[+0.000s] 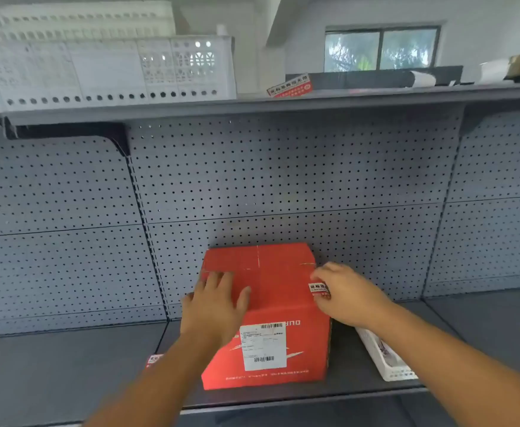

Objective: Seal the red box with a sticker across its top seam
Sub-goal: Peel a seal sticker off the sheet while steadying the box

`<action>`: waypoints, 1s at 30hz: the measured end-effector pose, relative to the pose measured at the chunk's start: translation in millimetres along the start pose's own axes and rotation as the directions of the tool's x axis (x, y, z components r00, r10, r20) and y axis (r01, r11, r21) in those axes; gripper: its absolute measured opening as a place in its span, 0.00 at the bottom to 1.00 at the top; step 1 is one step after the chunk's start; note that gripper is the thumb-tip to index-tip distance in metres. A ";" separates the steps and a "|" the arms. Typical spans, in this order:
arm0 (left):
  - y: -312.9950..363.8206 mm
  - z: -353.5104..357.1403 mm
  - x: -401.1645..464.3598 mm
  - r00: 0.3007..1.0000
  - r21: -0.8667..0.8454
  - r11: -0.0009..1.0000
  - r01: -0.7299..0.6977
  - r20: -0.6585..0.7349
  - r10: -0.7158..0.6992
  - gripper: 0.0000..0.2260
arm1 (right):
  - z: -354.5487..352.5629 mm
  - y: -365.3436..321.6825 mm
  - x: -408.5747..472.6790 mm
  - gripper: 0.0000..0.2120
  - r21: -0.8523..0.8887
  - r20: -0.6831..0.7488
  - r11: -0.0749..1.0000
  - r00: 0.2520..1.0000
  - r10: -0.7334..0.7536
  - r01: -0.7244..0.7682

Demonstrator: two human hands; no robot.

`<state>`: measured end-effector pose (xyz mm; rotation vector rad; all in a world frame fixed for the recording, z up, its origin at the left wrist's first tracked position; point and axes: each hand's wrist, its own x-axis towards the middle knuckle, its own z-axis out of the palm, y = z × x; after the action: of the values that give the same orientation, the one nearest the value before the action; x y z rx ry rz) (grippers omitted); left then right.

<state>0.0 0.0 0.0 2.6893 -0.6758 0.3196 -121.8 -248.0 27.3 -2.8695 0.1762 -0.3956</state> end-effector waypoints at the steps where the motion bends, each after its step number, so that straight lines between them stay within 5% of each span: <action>1: -1.6 4.1 1.7 1.000 -0.011 1.000 -0.004 0.014 0.004 0.25 | 4.0 1.6 3.3 0.19 -0.003 0.022 1.000 1.000 0.000 0.000; 12: -22.0 40.8 31.8 0.974 0.044 0.975 -0.219 -0.042 0.221 0.25 | 25.7 11.7 19.5 0.19 -0.021 0.045 0.999 0.998 0.031 -0.031; 30: -24.0 52.0 27.2 0.977 0.072 0.979 -0.189 -0.085 0.195 0.23 | 19.4 26.4 21.5 0.12 0.074 0.070 0.997 0.997 -0.010 0.005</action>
<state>42.0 -11.4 -46.0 2.6541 -0.9139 0.5185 -98.0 -272.4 8.0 -2.8069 0.1347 -0.2954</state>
